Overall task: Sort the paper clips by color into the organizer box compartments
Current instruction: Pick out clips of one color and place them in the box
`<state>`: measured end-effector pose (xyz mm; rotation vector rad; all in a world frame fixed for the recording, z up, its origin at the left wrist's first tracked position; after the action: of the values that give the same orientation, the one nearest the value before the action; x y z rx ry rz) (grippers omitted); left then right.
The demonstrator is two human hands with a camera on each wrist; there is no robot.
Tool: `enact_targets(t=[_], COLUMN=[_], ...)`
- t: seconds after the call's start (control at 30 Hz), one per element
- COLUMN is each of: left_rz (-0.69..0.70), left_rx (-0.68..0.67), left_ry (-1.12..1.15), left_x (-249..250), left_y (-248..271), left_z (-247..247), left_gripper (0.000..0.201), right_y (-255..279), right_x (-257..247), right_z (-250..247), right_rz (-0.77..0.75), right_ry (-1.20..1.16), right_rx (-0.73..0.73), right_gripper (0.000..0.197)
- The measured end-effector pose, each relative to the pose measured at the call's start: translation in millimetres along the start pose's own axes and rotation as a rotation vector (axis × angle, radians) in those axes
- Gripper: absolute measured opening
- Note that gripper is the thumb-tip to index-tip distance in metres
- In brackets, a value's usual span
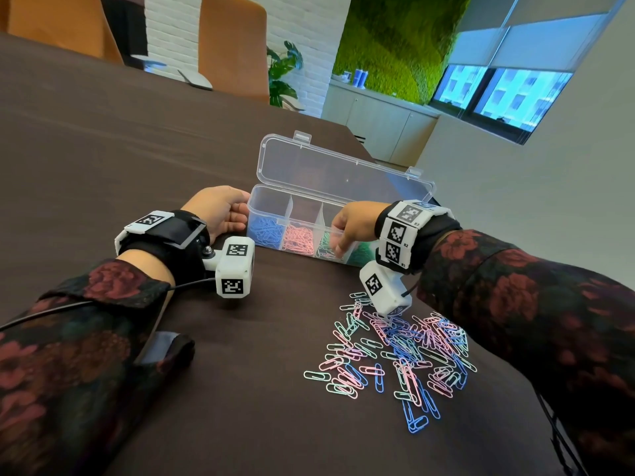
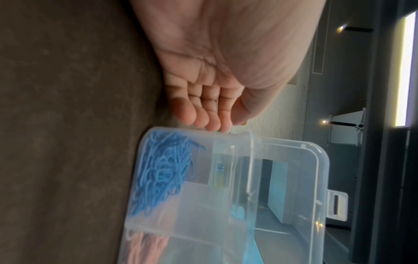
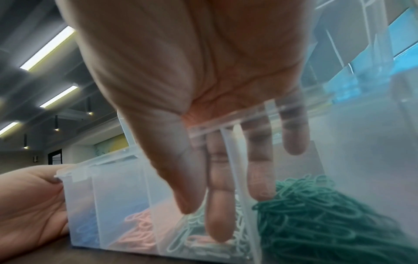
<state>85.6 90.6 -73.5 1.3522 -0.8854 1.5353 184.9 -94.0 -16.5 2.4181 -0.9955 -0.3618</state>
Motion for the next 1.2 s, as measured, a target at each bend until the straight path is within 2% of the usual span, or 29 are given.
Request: enact_targets(t=[0.1,0.27,0.53,0.77,0.93,1.2], left_rz=[-0.002,-0.002,-0.005,-0.008,-0.007,0.000], left_rx=[-0.003,-0.002,0.000,-0.005,-0.003,-0.009], left_ry=[-0.002,-0.005,-0.011,-0.006,0.003,0.005], left_x=[-1,-1,0,-1,0,-1], left_y=[0,0,0,1,1,0], left_z=[1,1,1,2,1,2], left_gripper=[0.012,0.012,0.012,0.011,0.012,0.012], right_y=[0,-5,-11,-8,-4,13], right_x=[1,-3,-8,2,5,7], right_z=[1,6,9,4,1,-5], right_rz=[-0.016,0.021,0.052,-0.062,-0.124,-0.149], right_ry=[-0.013,0.065,0.190,-0.055,-0.182,-0.386], right_rx=[-0.006,0.012,-0.014,-0.065,-0.086,-0.006], right_gripper=[0.017,0.032,0.033,0.025,0.012,0.020])
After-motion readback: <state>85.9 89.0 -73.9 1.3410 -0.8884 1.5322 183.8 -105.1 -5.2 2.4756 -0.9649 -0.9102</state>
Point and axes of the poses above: each hand's wrist, its own y-axis away from the middle knuckle, its own z-axis out of the palm, x = y × z, the point moved 6 cm from there along -y, towards the middle knuckle, and after that the axes turned 14 degrees about -x, right-handed, at the moved point
